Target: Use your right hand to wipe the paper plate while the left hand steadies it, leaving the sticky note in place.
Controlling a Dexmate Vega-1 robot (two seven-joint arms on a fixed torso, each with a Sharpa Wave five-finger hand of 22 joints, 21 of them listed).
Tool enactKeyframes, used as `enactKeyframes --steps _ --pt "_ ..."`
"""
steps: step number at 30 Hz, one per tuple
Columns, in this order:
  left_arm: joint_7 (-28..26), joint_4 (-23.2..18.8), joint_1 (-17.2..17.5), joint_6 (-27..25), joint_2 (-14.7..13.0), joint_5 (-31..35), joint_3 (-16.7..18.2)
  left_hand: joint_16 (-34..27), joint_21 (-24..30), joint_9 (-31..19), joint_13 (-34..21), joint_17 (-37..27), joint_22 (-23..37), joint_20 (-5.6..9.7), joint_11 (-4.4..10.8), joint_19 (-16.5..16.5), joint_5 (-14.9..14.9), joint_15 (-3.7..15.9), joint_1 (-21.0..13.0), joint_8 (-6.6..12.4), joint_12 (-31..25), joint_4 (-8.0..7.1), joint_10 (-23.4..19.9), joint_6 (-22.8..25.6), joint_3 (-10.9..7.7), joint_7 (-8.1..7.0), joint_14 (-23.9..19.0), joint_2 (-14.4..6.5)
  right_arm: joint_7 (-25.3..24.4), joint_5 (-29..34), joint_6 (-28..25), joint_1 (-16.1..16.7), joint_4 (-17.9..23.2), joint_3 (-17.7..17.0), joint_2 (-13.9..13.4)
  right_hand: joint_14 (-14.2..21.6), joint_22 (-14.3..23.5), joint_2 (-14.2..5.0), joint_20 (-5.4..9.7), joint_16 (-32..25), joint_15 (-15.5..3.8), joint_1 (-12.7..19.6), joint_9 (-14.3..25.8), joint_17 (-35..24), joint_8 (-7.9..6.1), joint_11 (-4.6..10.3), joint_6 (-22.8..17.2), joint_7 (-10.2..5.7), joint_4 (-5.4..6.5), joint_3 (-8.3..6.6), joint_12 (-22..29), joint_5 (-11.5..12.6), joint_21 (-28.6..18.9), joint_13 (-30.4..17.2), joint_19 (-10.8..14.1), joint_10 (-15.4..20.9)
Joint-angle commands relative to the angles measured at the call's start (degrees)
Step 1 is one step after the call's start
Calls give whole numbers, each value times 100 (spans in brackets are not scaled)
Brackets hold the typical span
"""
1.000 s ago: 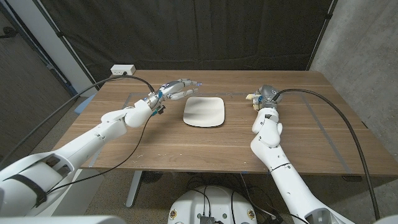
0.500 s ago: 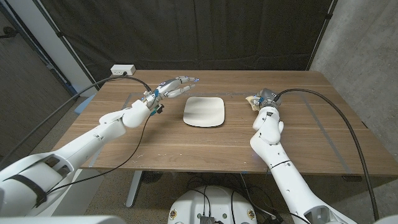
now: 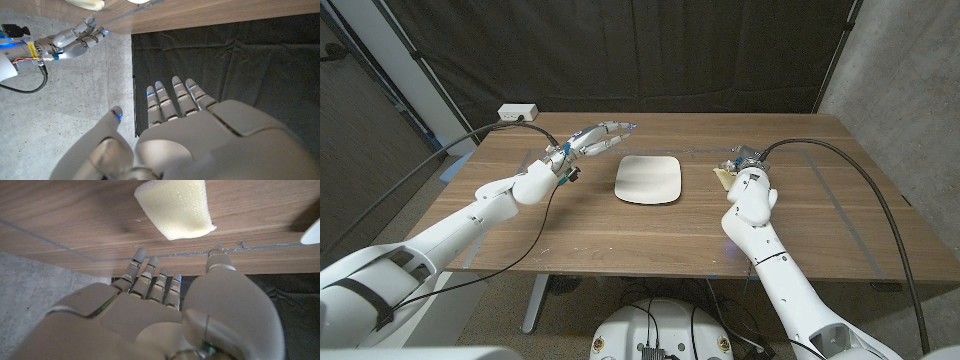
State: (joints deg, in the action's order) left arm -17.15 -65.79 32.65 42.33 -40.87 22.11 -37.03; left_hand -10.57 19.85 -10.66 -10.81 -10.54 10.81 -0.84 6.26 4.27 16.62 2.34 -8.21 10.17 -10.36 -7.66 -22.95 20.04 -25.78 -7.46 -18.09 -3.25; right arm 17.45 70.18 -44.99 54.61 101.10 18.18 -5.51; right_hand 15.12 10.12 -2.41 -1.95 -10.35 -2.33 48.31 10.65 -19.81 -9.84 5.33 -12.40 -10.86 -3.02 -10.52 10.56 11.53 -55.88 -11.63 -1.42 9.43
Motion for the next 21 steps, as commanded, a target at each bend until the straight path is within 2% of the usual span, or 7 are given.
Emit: enactKeyframes --steps 1,4,5,12,14,15,21 --pt "-106 451 -179 432 17 -54 -52 -18 -32 -16 -18 -25 15 17 23 33 0 498 23 43 -27 6 26 -17 20 -10 33 20 -360 -229 164 146 205 -85 103 -358 -3 -30 -39 23 -6 -254 15 54 -24 -41 239 20 111 83 23 16 153 23 -228 -227" --pt "-200 674 -284 617 53 19 -79 -14 -37 -17 -18 -25 16 20 24 29 -2 497 24 44 -28 5 40 -36 22 -6 53 18 -753 -581 498 283 334 -242 162 -484 2 -170 -11 -37 -35 -720 21 105 -108 -75 126 67 376 199 120 -30 238 37 -246 -129" --pt "-293 722 -318 655 53 134 -85 -9 -39 -17 -18 -24 16 22 8 29 -4 495 25 42 -18 4 76 -57 23 -13 70 16 -944 -778 686 353 381 -334 193 -527 2 -226 -15 -40 -178 -843 19 136 -115 -77 104 88 445 217 147 -41 268 44 -250 -75" --pt "-330 1445 -585 1196 213 -15 -154 34 -65 -18 -18 -17 18 32 40 24 -18 494 20 -7 21 4 353 -387 30 -146 293 3 -1722 -1945 1636 610 561 -850 453 -696 3 -304 0 -14 -176 -1128 14 239 -110 -185 102 147 580 267 193 -87 424 60 -488 37" --pt "-352 1685 -652 1346 289 -98 -156 41 -78 -18 -17 -16 19 24 46 16 -24 478 18 -25 32 4 471 -552 32 -191 376 -5 -1755 -2223 1843 610 571 -959 472 -723 2 -312 187 -25 -170 -1278 12 290 -109 -184 101 154 647 310 190 -94 467 66 -508 34" --pt "-369 1797 -686 1430 324 -124 -159 45 -80 -18 -17 -14 20 33 53 30 -29 461 15 -30 33 5 554 -669 34 -219 444 -10 -1780 -2315 1913 607 567 -989 479 -742 1 -311 201 -20 -179 -1300 11 299 -110 -183 98 153 656 317 190 -95 474 67 -510 36" --pt "-266 2658 -889 2079 669 -650 -165 46 -137 -12 -1 -5 28 18 158 40 -71 462 -15 -33 47 14 1567 -1766 55 -498 945 -52 -1885 -2897 2362 595 462 -1169 535 -794 -1 -310 331 -19 -238 -1501 10 377 -115 -221 76 171 743 380 193 -101 522 77 -509 59"
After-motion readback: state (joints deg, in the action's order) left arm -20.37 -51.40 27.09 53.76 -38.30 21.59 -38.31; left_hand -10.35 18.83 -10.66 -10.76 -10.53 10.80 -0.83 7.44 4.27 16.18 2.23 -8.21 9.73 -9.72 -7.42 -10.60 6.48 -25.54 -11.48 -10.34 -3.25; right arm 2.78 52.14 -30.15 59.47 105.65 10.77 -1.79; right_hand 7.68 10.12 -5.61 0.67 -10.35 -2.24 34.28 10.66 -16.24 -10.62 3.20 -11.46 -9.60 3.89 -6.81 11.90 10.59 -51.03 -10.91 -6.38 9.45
